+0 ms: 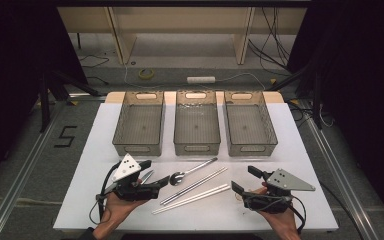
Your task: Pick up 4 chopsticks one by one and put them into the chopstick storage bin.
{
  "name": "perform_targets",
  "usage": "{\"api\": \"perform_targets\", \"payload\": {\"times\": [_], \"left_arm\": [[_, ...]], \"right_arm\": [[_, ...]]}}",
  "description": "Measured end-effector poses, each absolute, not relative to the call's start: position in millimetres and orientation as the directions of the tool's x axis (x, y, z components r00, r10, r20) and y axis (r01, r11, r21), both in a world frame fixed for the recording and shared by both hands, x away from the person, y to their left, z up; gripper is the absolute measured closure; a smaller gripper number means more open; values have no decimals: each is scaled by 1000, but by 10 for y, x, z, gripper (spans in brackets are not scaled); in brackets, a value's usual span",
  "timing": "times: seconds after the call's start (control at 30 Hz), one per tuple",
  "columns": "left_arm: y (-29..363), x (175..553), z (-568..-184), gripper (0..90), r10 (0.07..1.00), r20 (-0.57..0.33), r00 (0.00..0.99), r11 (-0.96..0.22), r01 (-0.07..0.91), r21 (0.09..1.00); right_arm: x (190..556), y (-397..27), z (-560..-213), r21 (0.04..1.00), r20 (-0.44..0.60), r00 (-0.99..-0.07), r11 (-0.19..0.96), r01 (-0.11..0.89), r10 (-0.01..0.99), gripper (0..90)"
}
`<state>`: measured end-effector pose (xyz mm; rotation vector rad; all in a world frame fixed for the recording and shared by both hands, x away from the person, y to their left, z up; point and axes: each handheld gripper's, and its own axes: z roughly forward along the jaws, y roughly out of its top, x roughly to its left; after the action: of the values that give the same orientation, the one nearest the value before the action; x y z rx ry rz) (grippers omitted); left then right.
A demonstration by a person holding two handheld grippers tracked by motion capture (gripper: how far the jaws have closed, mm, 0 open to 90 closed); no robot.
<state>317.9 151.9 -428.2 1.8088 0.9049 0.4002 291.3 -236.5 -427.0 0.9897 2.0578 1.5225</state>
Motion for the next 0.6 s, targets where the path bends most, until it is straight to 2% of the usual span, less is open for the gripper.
{"api": "perform_targets", "payload": {"times": [0.37,0.6], "left_arm": [[1450,3242,-4238,207,742,-105,662,-280,449,849],[1348,3331,-4206,252,740,-84,668,-369,507,779]], "right_arm": [[2920,-2365,-4267,936,101,-675,161,314,731,249],[2928,-2378,-4265,934,103,-677,164,318,729,255]]}}
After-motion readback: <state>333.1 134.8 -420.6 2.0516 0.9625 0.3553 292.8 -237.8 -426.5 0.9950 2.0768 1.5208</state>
